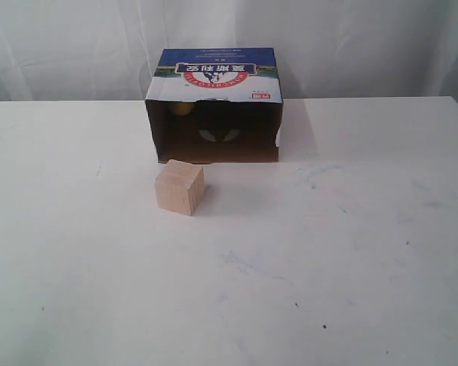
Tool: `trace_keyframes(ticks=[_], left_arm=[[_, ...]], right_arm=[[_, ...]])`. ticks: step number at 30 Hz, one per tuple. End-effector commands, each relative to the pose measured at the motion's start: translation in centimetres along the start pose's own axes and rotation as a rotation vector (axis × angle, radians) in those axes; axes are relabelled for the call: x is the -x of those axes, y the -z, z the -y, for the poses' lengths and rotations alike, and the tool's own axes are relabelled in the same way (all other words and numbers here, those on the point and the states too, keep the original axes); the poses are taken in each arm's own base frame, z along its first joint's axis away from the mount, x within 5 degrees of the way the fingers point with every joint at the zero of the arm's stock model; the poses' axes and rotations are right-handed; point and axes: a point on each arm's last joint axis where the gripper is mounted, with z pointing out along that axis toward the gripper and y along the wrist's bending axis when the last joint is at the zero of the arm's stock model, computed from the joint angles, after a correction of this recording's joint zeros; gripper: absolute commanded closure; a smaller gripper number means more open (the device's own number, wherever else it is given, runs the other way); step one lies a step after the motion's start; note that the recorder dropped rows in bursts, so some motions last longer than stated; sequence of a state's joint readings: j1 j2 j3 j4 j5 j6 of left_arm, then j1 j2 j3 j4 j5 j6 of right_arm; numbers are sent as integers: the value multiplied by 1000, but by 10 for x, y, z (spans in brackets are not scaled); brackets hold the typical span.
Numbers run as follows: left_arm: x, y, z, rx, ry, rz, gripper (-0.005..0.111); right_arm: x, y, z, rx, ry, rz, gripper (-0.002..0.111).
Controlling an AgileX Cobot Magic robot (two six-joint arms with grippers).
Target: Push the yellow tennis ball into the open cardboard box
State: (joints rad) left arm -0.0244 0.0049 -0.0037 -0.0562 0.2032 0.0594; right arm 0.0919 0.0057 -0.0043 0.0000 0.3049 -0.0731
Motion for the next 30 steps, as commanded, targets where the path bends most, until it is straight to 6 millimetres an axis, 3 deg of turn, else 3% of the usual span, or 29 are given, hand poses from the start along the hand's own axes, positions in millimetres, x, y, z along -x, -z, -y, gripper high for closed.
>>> trace_keyframes(ticks=[1,30], left_arm=[[-1,0,0,1,12,3,107],[-1,0,0,1,12,3,107]], right_arm=[[-1,0,0,-4,10,6,108],[-1,0,0,-4,-4,6,108]])
